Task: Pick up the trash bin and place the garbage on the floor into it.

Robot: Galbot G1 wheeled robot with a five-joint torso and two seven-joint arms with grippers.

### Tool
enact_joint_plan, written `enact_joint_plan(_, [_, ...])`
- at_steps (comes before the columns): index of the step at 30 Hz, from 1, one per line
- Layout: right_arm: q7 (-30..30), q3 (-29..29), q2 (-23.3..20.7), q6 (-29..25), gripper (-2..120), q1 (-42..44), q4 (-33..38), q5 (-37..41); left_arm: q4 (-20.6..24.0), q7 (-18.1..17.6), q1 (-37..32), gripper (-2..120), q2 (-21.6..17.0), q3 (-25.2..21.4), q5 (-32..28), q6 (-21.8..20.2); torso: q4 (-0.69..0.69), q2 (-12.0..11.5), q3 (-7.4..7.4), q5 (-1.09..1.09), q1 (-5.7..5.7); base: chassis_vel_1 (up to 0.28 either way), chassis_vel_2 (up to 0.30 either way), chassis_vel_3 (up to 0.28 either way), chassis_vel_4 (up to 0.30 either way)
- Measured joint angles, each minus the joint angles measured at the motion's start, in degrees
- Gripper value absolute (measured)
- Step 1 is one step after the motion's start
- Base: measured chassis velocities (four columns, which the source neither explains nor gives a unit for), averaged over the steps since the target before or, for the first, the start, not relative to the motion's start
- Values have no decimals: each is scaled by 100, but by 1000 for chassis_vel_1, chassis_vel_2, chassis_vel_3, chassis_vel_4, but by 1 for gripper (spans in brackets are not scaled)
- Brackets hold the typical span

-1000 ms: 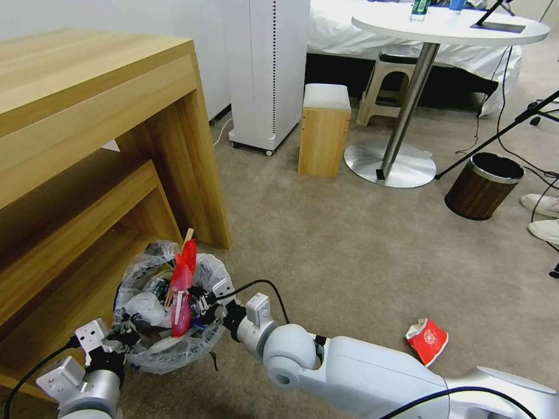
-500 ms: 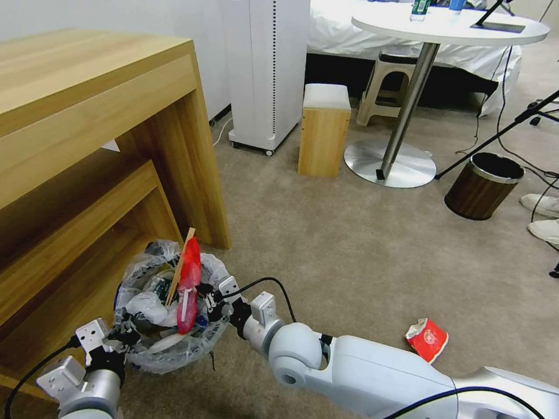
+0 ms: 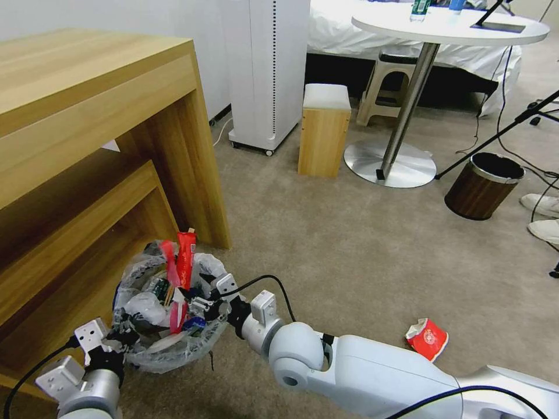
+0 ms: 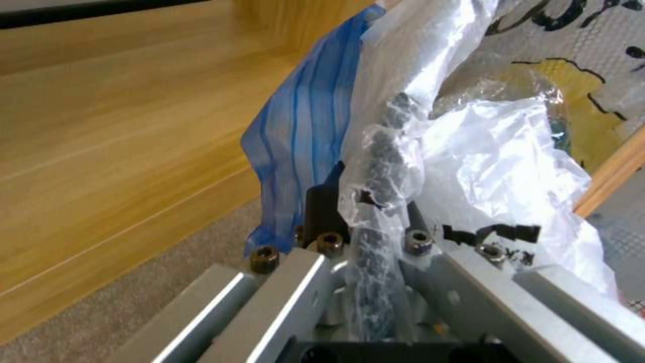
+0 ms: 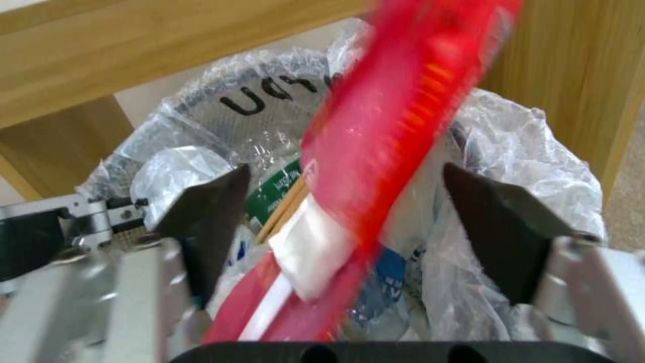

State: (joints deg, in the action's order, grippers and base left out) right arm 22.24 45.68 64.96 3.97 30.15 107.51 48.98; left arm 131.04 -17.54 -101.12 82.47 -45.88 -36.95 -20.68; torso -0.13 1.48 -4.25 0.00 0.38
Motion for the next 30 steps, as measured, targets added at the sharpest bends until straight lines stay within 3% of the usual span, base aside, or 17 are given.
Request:
enact_joint_plan(6, [-44, -25, 53, -64, 99, -4, 27, -28, -24, -8, 9, 0, 5, 5, -8, 0, 0, 0, 0, 0, 0, 0, 0, 0, 0])
enact_joint_plan(21, [-654, -400, 47, -685, 100, 49, 300, 62, -24, -20, 1, 0, -4, -14, -12, -2, 0, 0, 0, 0, 0, 0, 0, 0, 0])
enact_joint_plan(30, [-791, -1086, -21, -1110, 100, 140, 362, 213, -18, -20, -28, 0, -1, -26, -4, -2, 0, 0, 0, 0, 0, 0, 0, 0, 0])
